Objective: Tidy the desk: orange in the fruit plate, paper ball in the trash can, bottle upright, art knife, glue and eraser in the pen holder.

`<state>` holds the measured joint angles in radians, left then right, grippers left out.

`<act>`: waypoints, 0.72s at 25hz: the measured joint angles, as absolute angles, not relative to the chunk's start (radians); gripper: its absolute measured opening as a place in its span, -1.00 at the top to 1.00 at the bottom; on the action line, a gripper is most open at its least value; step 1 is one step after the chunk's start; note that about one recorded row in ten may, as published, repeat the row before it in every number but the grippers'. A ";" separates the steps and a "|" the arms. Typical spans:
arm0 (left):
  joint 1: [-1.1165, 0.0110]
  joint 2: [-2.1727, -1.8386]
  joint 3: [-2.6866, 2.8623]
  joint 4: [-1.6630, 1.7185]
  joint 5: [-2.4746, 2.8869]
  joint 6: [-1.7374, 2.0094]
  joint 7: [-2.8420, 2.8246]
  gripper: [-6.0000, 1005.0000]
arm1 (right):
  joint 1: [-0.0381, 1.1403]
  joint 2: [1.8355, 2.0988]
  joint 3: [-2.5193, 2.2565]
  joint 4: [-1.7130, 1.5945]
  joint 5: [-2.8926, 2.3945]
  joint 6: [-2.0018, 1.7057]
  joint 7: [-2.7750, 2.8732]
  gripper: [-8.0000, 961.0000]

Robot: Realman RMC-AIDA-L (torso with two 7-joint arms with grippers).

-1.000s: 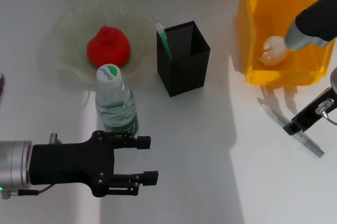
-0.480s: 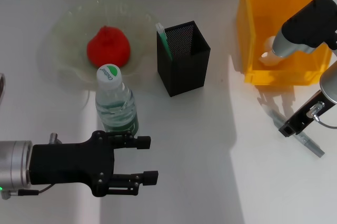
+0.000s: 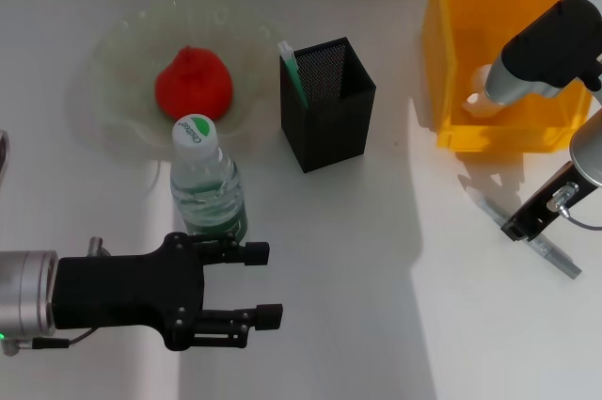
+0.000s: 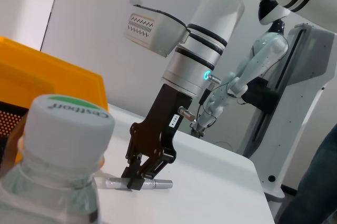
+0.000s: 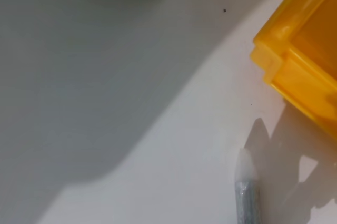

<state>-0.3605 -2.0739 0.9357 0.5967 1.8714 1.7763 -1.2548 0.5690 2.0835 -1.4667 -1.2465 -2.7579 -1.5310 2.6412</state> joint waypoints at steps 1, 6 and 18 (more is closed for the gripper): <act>-0.361 -2.074 0.936 0.597 1.871 1.776 -1.255 -0.53 | 0.568 2.084 -1.468 -1.248 -2.758 -1.531 2.641 0.38; -0.360 -2.074 0.936 0.597 1.871 1.776 -1.255 -0.53 | 0.564 2.085 -1.469 -1.253 -2.757 -1.531 2.636 0.65; -0.358 -2.074 0.933 0.597 1.871 1.786 -1.255 -0.53 | 0.453 2.079 -1.188 -1.478 -2.384 -1.580 2.385 0.71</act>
<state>-0.3575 -2.0739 0.9331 0.5966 1.8707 1.7856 -1.2547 0.4535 2.0789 -1.1876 -1.4783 -2.3836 -1.5804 2.3851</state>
